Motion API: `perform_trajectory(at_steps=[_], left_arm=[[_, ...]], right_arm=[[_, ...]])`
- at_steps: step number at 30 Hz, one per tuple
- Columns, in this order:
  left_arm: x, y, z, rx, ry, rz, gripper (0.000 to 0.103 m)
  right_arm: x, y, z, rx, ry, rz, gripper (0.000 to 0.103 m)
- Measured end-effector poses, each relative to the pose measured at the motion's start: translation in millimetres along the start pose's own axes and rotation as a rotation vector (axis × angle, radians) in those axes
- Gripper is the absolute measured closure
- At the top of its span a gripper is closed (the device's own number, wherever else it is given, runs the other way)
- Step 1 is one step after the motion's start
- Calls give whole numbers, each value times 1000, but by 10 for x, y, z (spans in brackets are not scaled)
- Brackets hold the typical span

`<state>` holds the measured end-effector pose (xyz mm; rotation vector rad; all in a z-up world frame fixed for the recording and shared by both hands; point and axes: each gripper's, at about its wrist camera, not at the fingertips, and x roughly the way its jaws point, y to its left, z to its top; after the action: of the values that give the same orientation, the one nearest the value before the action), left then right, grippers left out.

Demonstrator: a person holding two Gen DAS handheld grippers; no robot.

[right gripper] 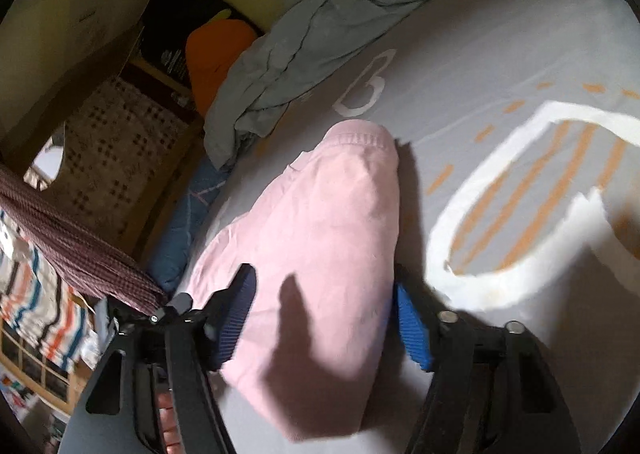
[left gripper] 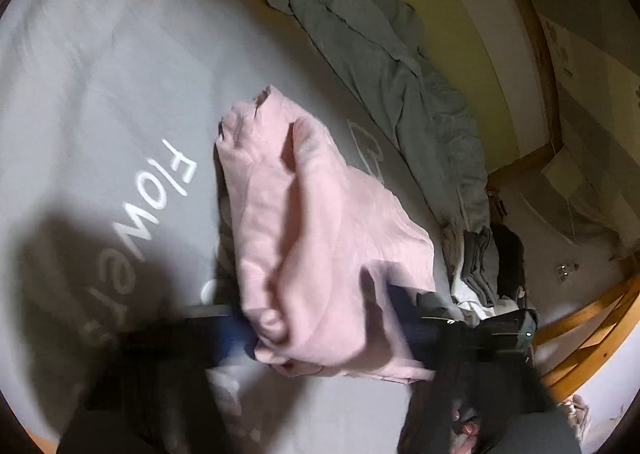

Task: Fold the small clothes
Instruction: 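Lift the folded pink shirt with both grippers and place it on the clothes stack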

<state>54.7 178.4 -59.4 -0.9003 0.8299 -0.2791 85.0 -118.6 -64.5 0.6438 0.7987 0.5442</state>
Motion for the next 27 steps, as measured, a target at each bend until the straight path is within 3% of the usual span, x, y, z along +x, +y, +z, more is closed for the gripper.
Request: perform_trajectory(at_steps=[1,3,6,11,13,17,20,23,25,27], left_arm=[[31,26,-22,-25,9,-24,84],[-10,-155,-105,49,-24,24,85],[-155,-696,-188,253,-114,25,85],[97,-1738,-225,426,-144,-129,85],[383,-2206,-218,472,-132,-209,85],[1167,-3169,-290,552,-86,-385,84],[1681,-3757,-452,609,-93,-461,84],[2110,-4140,-615,674,-121,-429,83],[2531,-4280,-713,740,-123,-341,78],[3030,-4235,-810,762,-53,-207,75]], right_arm=[[27,-7,17,7,0,-13,77],[4,-31,63,28,3,20,89],[-236,151,180,-73,-48,-2,92],[-1105,377,628,-269,-214,-119,92],[-1546,352,917,-303,-285,-159,92],[-2469,200,1527,-364,-459,-318,92],[-2973,-46,1856,-362,-556,-418,92],[-3219,-374,2173,-391,-610,-511,92],[-3190,-685,2361,-418,-619,-576,91],[-3061,-1052,2486,-396,-596,-621,91]])
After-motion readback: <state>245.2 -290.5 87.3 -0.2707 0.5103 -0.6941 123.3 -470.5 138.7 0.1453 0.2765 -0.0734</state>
